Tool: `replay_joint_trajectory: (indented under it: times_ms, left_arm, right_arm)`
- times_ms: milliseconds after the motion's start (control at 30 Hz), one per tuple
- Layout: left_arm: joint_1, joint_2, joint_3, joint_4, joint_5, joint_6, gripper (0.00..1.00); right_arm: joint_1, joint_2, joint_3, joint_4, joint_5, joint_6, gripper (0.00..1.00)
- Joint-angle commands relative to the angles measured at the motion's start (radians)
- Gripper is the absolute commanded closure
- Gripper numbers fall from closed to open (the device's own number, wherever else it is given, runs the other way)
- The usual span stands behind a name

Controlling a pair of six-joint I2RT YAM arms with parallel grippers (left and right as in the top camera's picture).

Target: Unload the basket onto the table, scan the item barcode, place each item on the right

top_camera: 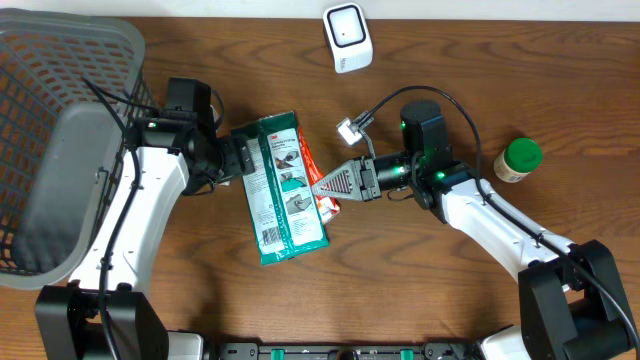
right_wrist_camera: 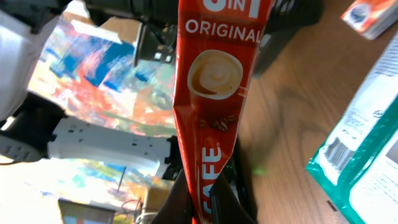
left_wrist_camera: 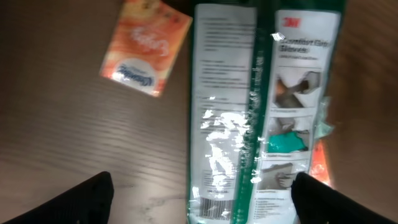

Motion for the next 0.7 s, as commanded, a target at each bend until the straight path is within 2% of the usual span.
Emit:
replay_joint_trajectory:
  times_ms: [0, 67, 133, 267, 333, 433, 567, 667]
  left_arm:
    - [-0.001, 0.005, 0.001, 0.056, 0.324, 0.068, 0.09]
    - [0.002, 0.005, 0.001, 0.108, 0.715, 0.234, 0.15]
    - [0.008, 0.005, 0.001, 0.148, 0.952, 0.284, 0.18]
    - [0.013, 0.005, 0.001, 0.214, 1.204, 0.284, 0.19]
    - [0.013, 0.005, 0.001, 0.268, 1.343, 0.283, 0.19]
    - [0.013, 0.005, 0.001, 0.310, 1.377, 0.276, 0.19]
    - [0.013, 0.006, 0.000, 0.318, 1.354, 0.277, 0.19]
    - [0.009, 0.005, 0.000, 0.329, 1.355, 0.276, 0.20]
  right_arm:
    - [-0.005, -0.002, 0.002, 0.006, -0.072, -0.026, 0.99]
    - [-0.021, -0.002, 0.002, 0.007, -0.078, -0.025, 0.99]
    - [-0.045, -0.002, 0.002, 0.007, -0.100, -0.025, 0.99]
    - [-0.077, -0.002, 0.002, 0.026, -0.108, -0.021, 0.99]
    - [-0.083, -0.002, 0.002, 0.095, -0.110, 0.035, 0.99]
    - [-0.082, -0.002, 0.002, 0.215, -0.109, 0.136, 0.99]
    - [-0.063, -0.002, 0.002, 0.463, -0.109, 0.324, 0.99]
    - [-0.046, -0.002, 0.002, 0.501, -0.090, 0.349, 0.99]
